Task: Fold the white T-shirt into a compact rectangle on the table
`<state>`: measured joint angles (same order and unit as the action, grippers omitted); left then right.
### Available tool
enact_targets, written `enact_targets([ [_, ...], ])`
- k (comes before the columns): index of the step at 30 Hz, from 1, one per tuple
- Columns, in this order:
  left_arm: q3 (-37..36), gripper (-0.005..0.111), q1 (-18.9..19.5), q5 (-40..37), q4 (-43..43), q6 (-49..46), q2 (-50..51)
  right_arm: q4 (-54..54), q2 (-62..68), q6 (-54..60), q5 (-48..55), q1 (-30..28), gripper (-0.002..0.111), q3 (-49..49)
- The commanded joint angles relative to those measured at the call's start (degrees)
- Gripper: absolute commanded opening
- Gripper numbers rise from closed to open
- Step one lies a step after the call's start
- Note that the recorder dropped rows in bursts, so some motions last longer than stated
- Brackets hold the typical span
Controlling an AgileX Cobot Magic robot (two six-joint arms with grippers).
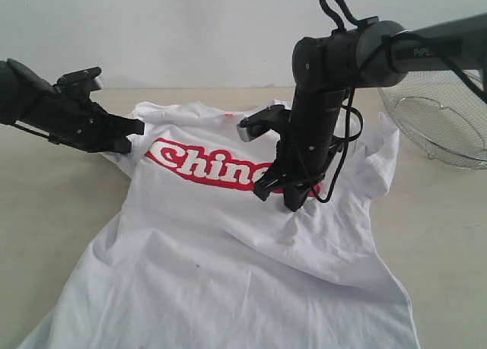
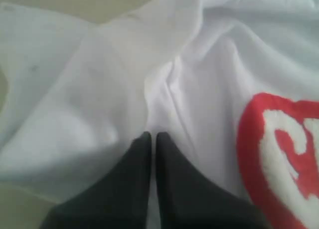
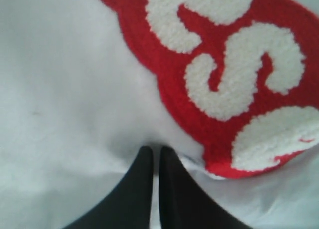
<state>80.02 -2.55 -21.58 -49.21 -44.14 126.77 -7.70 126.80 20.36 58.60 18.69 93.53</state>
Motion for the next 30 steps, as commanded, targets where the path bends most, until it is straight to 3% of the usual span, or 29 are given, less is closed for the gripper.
enact_targets([
  [1,0.04,0.005,0.01,7.3,0.62,-0.38,0.55,0.15,-0.01,0.1,0.84,-0.39,0.0,-0.27],
  [12,5.22,0.005,1.72,13.81,6.67,-0.88,-3.3,0.47,4.75,0.1,2.55,-0.39,0.0,-0.27],
  [19,5.22,0.005,7.34,2.13,8.77,0.6,-7.59,0.56,5.01,1.02,3.44,-0.39,0.0,-0.27],
  [23,5.22,0.005,10.48,-8.25,18.07,7.01,-6.47,0.56,5.01,1.02,3.55,-0.39,0.0,-0.27],
  [26,5.22,0.005,11.61,-8.91,22.01,13.35,-4.43,0.44,5.01,1.16,3.69,-0.39,0.0,-0.27],
  [30,5.32,0.005,11.99,-9.6,18.23,12.87,-2.52,0.44,5.01,1.16,4.75,-0.39,0.0,-0.27],
])
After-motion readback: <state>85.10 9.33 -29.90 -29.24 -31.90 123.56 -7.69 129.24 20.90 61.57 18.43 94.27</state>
